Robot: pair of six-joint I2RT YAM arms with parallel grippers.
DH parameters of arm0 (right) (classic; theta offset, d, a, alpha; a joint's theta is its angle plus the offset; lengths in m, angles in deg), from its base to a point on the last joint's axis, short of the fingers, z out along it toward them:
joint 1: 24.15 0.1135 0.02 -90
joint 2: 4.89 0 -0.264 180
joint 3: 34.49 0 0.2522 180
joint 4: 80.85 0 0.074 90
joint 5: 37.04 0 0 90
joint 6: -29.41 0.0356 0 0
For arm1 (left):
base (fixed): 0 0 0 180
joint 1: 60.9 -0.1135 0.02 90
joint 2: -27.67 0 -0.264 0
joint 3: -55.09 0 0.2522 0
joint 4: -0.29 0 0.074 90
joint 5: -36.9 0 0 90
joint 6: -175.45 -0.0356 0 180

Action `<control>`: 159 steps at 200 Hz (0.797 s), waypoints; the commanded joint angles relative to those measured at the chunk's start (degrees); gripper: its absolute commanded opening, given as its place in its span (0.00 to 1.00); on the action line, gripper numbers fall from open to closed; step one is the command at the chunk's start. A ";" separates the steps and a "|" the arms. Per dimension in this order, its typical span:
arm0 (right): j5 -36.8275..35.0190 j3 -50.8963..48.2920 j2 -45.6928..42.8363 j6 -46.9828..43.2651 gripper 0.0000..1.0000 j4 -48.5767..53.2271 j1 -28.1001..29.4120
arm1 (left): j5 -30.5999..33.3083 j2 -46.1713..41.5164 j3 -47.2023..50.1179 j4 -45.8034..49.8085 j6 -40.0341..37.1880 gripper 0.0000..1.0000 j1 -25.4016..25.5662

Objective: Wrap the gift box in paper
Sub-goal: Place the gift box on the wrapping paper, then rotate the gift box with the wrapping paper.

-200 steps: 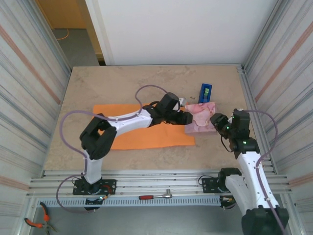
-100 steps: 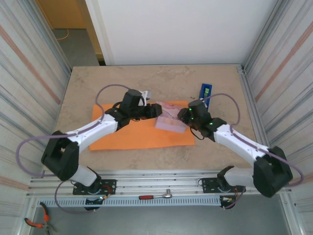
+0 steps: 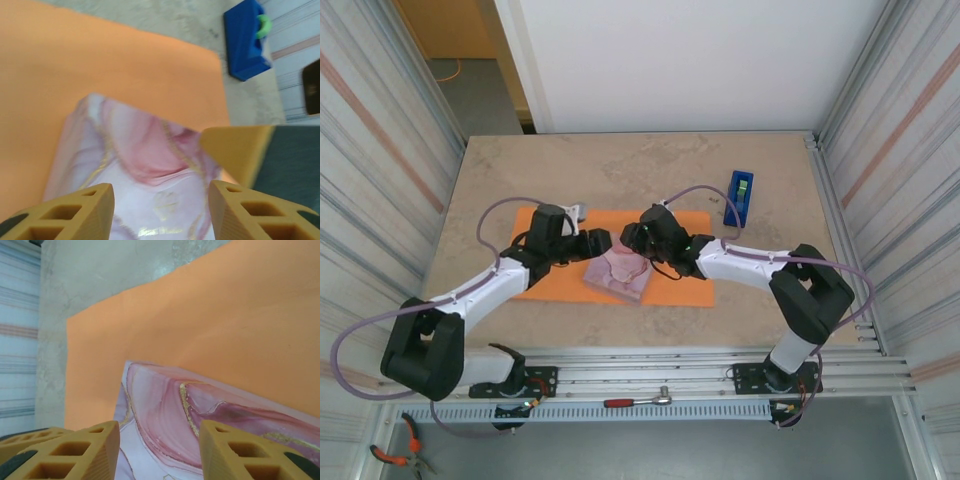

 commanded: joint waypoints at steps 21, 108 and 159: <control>0.33 -1.05 -5.20 -3.00 0.59 4.61 -1.40 | -0.21 -4.42 0.62 2.58 -3.80 0.65 -2.78; 4.40 -8.56 -12.18 -0.53 0.79 12.72 -1.88 | -0.36 -2.71 -1.18 10.92 -11.25 0.78 -4.02; 8.89 -7.84 -5.58 2.09 0.69 6.64 -1.41 | -3.64 1.70 -0.49 9.16 -10.57 0.78 -4.01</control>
